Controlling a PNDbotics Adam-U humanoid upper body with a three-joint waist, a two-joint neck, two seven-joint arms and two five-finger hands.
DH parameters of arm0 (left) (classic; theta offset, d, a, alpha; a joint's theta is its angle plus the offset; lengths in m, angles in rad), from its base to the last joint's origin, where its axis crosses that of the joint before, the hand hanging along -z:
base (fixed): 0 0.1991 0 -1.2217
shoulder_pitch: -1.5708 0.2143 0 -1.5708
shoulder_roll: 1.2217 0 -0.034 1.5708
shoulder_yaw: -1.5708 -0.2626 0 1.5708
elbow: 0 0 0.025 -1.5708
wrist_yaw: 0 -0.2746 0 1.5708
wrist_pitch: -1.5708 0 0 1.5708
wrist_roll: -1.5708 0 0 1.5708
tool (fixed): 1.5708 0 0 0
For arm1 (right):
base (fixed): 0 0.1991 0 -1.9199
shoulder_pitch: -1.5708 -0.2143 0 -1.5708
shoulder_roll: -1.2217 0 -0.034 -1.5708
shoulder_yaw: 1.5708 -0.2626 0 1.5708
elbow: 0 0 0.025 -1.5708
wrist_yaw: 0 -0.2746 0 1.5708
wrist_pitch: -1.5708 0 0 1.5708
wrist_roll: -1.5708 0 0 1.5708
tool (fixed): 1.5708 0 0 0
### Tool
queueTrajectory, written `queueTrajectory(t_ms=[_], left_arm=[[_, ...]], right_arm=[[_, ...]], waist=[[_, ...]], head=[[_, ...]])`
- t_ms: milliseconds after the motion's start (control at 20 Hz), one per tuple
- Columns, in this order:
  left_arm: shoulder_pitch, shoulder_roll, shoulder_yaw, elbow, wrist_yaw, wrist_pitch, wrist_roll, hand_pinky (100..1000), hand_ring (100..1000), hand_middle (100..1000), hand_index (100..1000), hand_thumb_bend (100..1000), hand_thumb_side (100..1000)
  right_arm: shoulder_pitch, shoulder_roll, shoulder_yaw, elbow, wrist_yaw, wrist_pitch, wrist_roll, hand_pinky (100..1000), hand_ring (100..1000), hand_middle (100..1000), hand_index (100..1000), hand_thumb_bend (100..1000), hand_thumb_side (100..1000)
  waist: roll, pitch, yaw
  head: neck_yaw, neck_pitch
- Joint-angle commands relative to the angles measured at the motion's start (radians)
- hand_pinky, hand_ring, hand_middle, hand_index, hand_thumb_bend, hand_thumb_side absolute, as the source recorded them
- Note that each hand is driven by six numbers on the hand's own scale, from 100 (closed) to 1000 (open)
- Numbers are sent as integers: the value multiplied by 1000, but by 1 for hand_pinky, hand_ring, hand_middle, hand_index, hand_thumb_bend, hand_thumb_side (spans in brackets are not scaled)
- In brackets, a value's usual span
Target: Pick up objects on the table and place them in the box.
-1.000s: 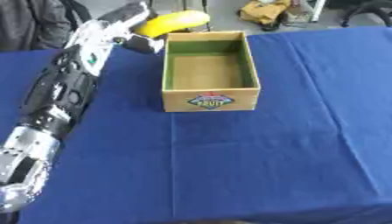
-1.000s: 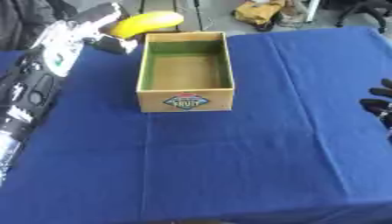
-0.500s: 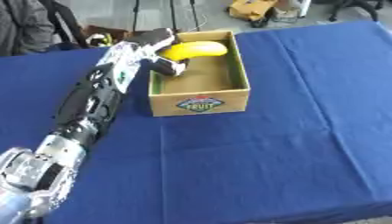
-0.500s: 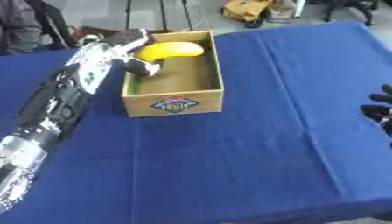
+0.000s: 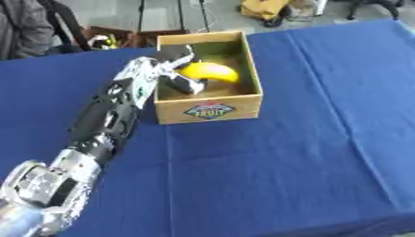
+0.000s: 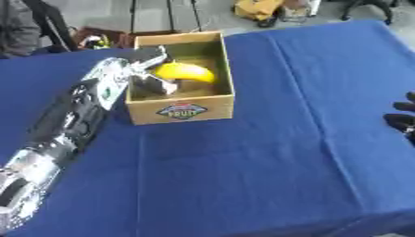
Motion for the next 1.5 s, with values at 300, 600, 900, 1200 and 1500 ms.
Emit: queueTrajectory(t_ms=[300, 600, 900, 1200, 1500], left_arm=[[1, 27, 7, -39, 30, -61, -97, 888, 847, 813, 831, 1000, 941], [15, 56, 22, -151, 196, -60, 129, 854, 806, 771, 782, 911, 1000], [117, 112, 30, -344, 577, -5, 320, 809, 736, 676, 687, 640, 957], [334, 162, 37, -572, 984, 86, 318, 771, 715, 656, 669, 571, 984], [555, 165, 76, -682, 1290, 168, 325, 764, 711, 653, 670, 558, 1000]], right_arm=[[-8, -10, -8, -16, -1, -1, 0, 813, 664, 669, 797, 100, 1000], [1, -12, -12, -13, 0, -2, -2, 813, 664, 669, 797, 100, 1000], [15, -15, -20, -11, 0, -4, -9, 812, 663, 668, 797, 100, 999], [29, -23, -26, -10, 0, -7, -15, 812, 663, 668, 796, 100, 998], [36, -28, -29, -11, 0, -9, -16, 812, 663, 668, 796, 100, 998]], waist=[[-9, -29, 16], [-11, -43, 37], [-14, -62, 79], [-13, -78, 137], [-13, -79, 177]], head=[[-8, -1], [-16, 5], [-37, 16], [-50, 32], [-64, 38]])
